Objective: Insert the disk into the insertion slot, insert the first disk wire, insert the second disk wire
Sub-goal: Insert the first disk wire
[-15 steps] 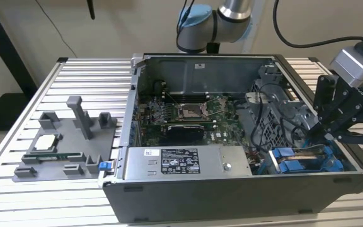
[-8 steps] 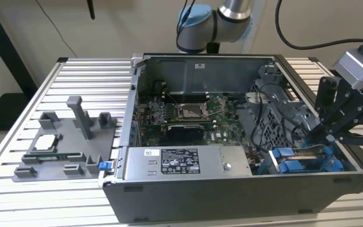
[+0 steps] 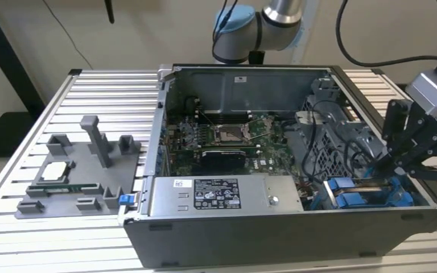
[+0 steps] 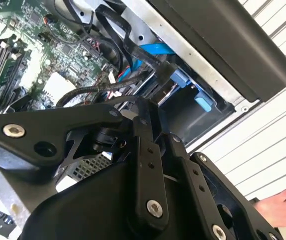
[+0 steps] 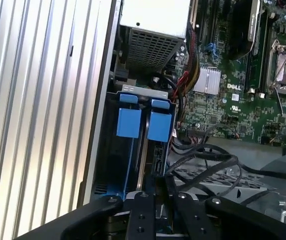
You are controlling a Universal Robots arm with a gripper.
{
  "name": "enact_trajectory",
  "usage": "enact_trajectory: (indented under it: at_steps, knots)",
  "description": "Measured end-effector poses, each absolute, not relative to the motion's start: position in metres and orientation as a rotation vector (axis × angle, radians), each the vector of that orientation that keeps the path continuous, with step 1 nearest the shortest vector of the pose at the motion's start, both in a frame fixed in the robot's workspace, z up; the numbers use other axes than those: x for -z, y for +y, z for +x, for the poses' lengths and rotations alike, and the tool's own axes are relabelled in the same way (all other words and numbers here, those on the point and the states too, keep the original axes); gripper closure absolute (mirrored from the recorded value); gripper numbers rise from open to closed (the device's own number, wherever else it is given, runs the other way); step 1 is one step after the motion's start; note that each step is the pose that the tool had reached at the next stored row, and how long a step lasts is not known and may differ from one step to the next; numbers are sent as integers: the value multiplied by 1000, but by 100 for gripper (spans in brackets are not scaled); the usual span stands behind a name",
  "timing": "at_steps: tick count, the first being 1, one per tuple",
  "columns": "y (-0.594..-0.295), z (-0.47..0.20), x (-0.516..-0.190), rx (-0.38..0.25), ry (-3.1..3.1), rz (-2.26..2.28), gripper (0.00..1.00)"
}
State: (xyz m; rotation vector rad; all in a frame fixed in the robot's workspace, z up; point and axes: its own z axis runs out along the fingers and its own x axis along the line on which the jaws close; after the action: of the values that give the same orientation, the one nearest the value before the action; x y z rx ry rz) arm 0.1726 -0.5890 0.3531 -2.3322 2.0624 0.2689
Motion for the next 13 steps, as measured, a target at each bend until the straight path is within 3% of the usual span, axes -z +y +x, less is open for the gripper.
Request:
enact_trajectory:
  at_steps: [13]
  knots:
    - [-587,175,-344,-252,2066,-2318,100]
